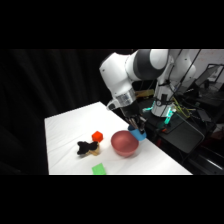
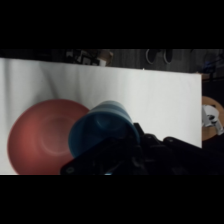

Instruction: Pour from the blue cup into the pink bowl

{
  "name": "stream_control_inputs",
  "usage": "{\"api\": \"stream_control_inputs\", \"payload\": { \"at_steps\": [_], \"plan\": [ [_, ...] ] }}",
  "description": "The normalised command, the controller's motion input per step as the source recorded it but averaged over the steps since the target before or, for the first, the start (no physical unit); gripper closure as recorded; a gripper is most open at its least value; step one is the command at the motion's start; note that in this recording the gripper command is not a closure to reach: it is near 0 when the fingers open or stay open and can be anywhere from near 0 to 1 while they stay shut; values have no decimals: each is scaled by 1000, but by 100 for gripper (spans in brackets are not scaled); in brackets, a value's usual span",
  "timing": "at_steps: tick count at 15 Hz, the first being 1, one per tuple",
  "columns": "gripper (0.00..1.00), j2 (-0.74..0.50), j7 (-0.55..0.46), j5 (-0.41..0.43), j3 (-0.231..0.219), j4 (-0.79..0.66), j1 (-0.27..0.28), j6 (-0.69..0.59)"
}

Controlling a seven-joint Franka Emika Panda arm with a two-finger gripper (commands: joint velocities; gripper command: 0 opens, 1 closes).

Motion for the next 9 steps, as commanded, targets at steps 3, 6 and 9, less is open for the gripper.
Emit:
{"api": "stream_control_inputs", "payload": {
  "at_steps": [3,6,9],
  "plan": [
    [11,266,-698,248,-105,315,-238,-688],
    [11,371,-438,237,-73,476,-223,-770],
    [10,398,-190,235,-27,526,-167,-731]
  ]
}}
